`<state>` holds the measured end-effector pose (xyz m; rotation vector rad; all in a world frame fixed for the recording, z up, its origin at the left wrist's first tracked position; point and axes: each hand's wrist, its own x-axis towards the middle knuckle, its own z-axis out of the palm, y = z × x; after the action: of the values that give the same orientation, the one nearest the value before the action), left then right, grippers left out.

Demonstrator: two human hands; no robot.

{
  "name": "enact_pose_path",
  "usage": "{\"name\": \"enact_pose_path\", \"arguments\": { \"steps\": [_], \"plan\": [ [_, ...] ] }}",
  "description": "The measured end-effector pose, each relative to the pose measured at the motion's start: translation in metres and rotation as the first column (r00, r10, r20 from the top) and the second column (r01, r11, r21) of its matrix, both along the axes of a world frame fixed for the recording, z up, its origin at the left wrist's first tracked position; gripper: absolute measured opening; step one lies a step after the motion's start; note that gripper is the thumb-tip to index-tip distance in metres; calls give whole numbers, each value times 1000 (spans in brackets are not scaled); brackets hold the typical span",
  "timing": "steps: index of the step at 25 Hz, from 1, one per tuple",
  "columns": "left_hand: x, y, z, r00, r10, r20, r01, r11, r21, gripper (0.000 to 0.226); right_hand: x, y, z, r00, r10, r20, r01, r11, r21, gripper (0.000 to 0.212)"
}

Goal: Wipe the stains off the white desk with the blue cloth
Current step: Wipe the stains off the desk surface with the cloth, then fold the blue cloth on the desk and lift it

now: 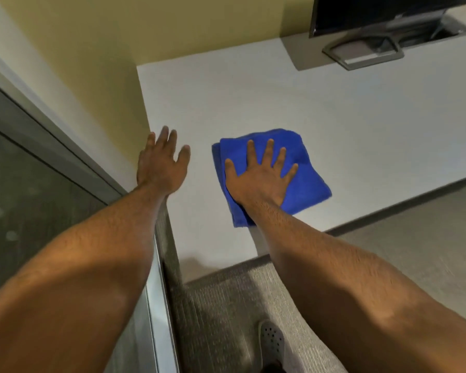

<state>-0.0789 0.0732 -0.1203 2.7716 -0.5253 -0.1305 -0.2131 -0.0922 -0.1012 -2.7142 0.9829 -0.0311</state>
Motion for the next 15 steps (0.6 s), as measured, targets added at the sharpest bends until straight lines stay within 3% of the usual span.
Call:
{"name": "enact_pose_path", "arguments": {
  "steps": [8, 11, 15],
  "plan": [
    [-4, 0, 10, 1000, -27, -8, 28, 988, 155, 66, 7, -3, 6, 998, -8, -60, 12, 998, 66, 77],
    [-1, -3, 23, 995, -22, -99, 45, 971, 234, 70, 0, -14, 16, 988, 121, -97, -101, 977, 186, 76],
    [10, -25, 61, 960, 57, -273, 70, 898, 434, 74, -28, -37, 39, 933, 344, -103, -331, 935, 127, 67]
  ]
}}
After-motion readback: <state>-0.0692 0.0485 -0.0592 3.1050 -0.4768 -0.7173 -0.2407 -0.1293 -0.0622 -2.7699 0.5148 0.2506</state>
